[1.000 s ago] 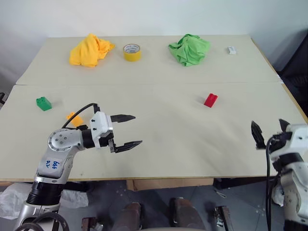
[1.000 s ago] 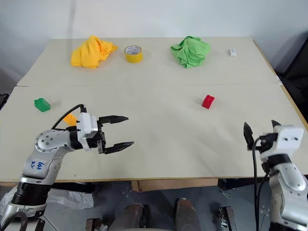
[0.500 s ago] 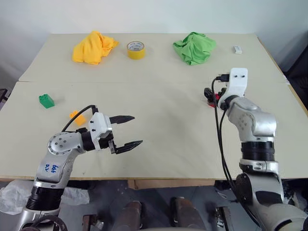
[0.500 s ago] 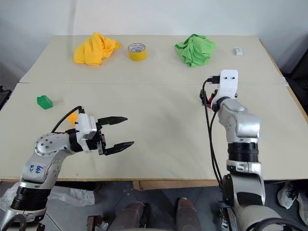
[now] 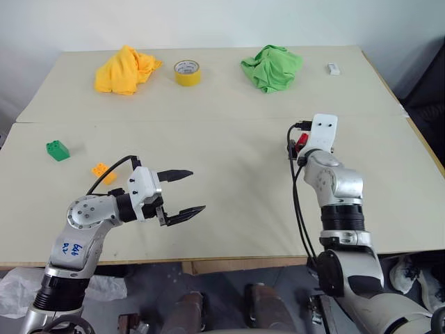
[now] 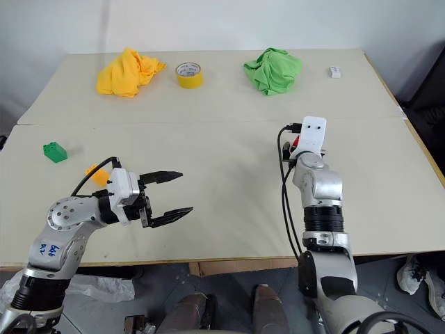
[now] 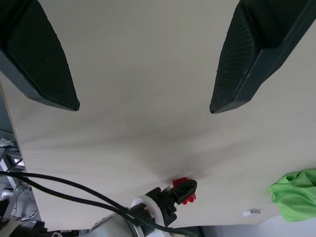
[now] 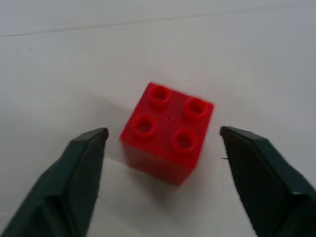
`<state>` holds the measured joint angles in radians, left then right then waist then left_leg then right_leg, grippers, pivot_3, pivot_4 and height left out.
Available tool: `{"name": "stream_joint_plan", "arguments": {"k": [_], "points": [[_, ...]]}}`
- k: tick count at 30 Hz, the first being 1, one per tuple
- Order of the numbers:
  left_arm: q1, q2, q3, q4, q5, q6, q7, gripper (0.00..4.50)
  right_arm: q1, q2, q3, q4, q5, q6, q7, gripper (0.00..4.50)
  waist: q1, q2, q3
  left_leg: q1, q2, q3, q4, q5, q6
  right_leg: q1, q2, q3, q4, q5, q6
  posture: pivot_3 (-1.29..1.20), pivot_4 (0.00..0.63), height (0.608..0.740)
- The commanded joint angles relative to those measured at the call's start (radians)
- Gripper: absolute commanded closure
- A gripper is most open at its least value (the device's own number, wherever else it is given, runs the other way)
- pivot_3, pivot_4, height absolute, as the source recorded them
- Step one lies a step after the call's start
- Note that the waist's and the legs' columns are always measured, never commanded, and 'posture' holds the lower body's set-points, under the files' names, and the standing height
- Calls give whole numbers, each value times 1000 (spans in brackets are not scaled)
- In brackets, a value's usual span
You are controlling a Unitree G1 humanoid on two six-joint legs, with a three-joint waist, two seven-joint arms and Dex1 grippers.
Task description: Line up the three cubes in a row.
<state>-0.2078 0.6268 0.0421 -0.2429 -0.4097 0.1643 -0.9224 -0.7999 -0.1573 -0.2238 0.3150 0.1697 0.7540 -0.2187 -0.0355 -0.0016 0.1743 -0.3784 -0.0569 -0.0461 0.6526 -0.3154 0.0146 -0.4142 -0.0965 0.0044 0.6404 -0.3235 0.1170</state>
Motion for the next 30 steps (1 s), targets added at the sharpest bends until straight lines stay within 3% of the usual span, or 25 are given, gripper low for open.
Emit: {"name": "stream_joint_plan", "arguments": {"k": [1, 5, 10, 12, 14, 16, 20, 24, 30], "points": [[16, 10, 22, -46, 0, -6, 10, 0, -8, 16, -27, -75, 13, 23, -18, 1803, 1, 0, 0, 0, 0, 0, 0, 0, 0, 0, 0, 0, 0, 0, 0, 0, 150, 740], [33, 16, 30, -54, 2, -8, 19, 0, -14, 21, -14, -149, 49, 68, 45, 3047, 3, 0, 0, 0, 0, 0, 0, 0, 0, 0, 0, 0, 1, 0, 0, 0, 150, 740], [58, 21, 51, -53, 4, -11, 32, 0, 21, -85, 133, -265, 161, -19, 495, 3039, 4, 0, 0, 0, 0, 0, 0, 0, 0, 0, 0, 1, 1, 0, 0, 0, 150, 740], [77, 21, 62, -43, 4, -17, 34, 0, 54, -161, 211, -319, 208, -52, 724, 3039, 4, 0, 0, 0, 0, 0, -1, 0, 0, 0, 0, 0, 1, 0, 0, 0, 150, 740], [124, 21, 79, -27, 12, -31, 35, 0, 119, -281, 307, -373, 255, -164, 1066, 3039, 6, 0, 0, 0, 0, 0, -1, 0, 1, 0, 0, 0, 0, 0, 0, 0, 150, 740], [146, 22, 85, -20, 15, -38, 37, 0, 146, -333, 341, -383, 284, -231, 1229, 3039, 7, 0, 0, 0, 0, 0, -1, -1, 2, 1, 0, 0, -3, 0, 0, 0, 150, 740], [177, -11, 138, -95, -47, 30, 106, 0, 65, -378, 397, -142, 193, -365, 1375, 3039, 8, -1, 0, 0, 0, 1, 2, -1, 2, 3, -1, 0, -4, 0, 1, 0, 150, 740], [202, -7, 144, -118, -40, 40, 114, 0, -4, -390, 456, 103, 59, -624, 1464, 3039, 8, -1, 0, 1, 0, 0, 4, -1, 2, 3, -1, 0, -5, 0, 1, 0, 150, 740], [194, -5, 157, -130, -41, 54, 122, 0, -52, -383, 479, 352, 0, -847, 1647, 3039, 9, -1, 0, 1, 0, 0, 3, -1, 1, 4, -1, 0, -4, 0, 1, 0, 150, 740]]}}
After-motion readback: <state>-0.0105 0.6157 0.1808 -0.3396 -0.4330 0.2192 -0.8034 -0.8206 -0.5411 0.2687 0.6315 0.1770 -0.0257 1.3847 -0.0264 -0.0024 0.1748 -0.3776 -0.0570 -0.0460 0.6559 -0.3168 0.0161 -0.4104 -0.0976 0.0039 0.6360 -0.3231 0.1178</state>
